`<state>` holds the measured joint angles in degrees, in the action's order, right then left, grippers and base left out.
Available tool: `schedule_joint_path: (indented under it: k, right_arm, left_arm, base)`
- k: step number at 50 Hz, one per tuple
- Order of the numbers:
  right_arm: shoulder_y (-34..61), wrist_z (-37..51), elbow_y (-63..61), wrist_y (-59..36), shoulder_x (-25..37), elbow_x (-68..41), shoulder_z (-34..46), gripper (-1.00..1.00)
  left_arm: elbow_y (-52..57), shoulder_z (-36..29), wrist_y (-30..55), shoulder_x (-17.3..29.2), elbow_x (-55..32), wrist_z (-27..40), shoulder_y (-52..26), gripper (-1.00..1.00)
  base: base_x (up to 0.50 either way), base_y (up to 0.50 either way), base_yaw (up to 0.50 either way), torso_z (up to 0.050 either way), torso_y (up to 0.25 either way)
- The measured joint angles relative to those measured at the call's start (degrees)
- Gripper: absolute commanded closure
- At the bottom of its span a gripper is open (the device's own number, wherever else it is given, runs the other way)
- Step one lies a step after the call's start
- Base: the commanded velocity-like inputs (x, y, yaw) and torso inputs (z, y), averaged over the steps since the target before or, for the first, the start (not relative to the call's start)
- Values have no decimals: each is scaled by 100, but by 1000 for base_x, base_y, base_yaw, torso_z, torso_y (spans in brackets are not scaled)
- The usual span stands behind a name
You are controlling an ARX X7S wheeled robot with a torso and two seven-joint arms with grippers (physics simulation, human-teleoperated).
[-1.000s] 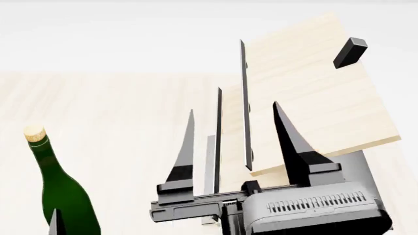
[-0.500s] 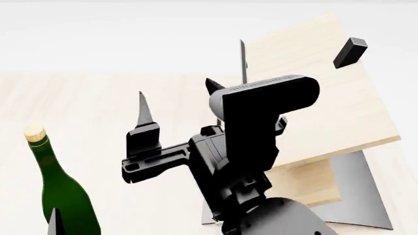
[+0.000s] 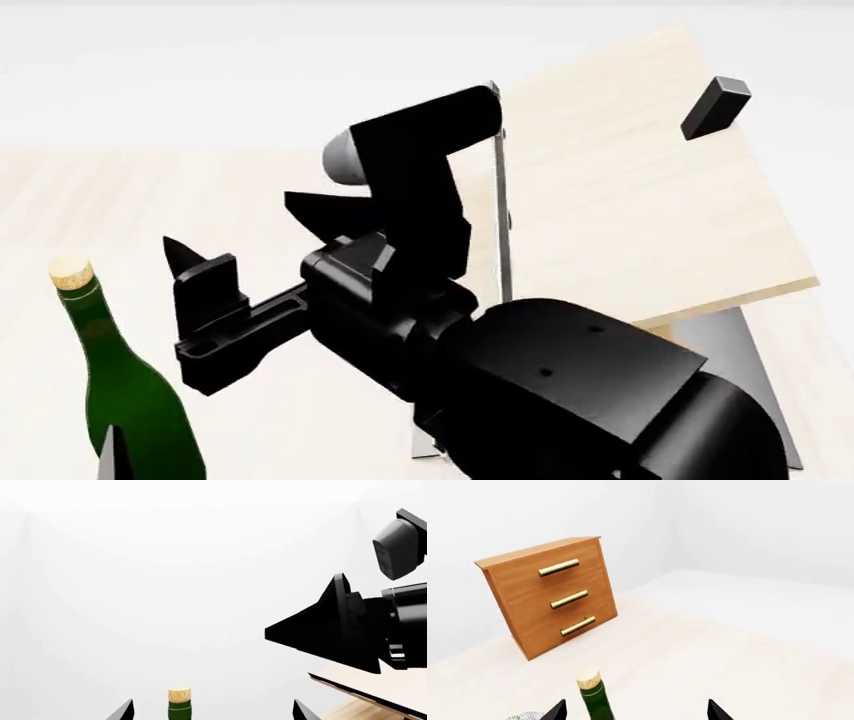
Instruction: Put the wine bottle on the wine rack.
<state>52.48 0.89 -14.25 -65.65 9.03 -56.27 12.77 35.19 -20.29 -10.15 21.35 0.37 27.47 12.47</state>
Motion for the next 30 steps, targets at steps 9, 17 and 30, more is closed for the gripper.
schedule_joint_path:
  k: [9,17,30]
  right_arm:
    - [333,-235,526,-162,-74,-171,133,-100]
    - [502,-359,806,-247,-121,-280,242,-100]
    - [580,-477,934,-271,-165,-378,456,-100]
  left_arm:
    - [4,-7,-4,15,-6,16,-1,-100]
    - [13,-15,4,27,-11,28,-6,-100]
    - [7,-33,6,44,-22,44,-22,-100]
  base:
    - [0,0,0,0,0]
    - [0,0,0,0,0]
    - [0,0,0,0,0]
